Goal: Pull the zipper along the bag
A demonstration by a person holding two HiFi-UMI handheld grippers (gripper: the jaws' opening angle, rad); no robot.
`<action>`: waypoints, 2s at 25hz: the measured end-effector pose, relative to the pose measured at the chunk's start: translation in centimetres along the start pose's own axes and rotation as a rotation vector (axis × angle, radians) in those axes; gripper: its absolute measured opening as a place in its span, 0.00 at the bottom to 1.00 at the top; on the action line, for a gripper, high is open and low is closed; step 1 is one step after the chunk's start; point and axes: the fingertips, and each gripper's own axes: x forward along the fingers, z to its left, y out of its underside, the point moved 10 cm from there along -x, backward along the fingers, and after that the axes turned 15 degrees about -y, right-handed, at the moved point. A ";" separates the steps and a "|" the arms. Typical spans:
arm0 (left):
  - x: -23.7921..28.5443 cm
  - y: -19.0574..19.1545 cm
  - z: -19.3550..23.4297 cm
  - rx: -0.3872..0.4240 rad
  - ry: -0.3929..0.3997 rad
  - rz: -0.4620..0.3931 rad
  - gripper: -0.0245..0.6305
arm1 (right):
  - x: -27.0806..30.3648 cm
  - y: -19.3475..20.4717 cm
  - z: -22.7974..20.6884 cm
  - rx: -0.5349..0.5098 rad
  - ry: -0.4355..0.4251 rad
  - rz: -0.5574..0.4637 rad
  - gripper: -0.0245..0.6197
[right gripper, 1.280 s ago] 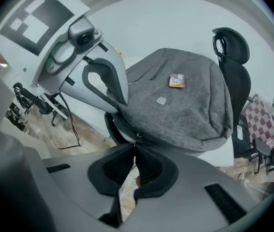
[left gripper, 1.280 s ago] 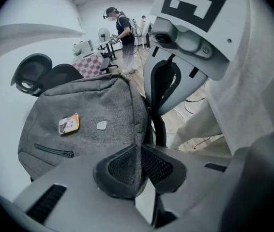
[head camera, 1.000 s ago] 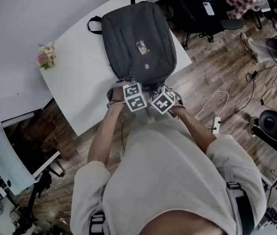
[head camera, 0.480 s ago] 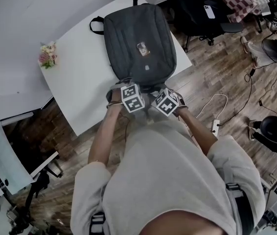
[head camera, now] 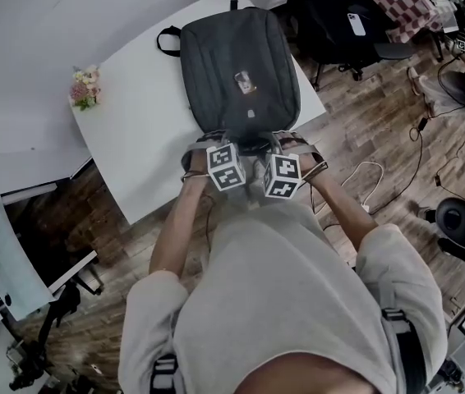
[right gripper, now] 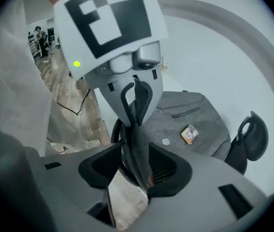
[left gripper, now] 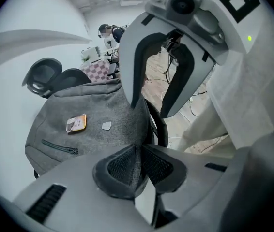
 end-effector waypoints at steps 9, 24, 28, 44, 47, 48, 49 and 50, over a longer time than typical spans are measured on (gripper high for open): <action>-0.4 -0.2 -0.5 -0.011 -0.021 -0.001 0.13 | 4.0 -1.1 -1.5 -0.185 -0.121 0.186 0.30; -3.1 8.5 3.5 -0.435 -0.173 -0.080 0.47 | 4.0 0.1 -2.4 -0.140 -0.149 0.112 0.24; -3.4 11.4 6.0 -0.445 -0.212 -0.052 0.43 | 4.0 0.0 -2.6 -0.131 -0.158 0.104 0.24; 3.0 14.6 12.5 -0.273 -0.170 0.029 0.27 | 4.3 -0.6 -3.2 -0.117 -0.186 0.109 0.24; 3.6 14.2 12.4 -0.211 -0.127 0.023 0.22 | 4.3 -0.6 -3.2 -0.115 -0.192 0.113 0.24; 3.8 13.9 12.2 -0.190 -0.118 0.022 0.18 | 4.3 -0.5 -3.2 -0.115 -0.193 0.114 0.24; 3.9 13.7 12.1 -0.174 -0.115 0.022 0.15 | 4.3 -0.5 -3.2 -0.115 -0.192 0.116 0.24; 3.9 13.6 12.1 -0.166 -0.115 0.023 0.14 | 4.3 -0.5 -3.2 -0.115 -0.191 0.116 0.24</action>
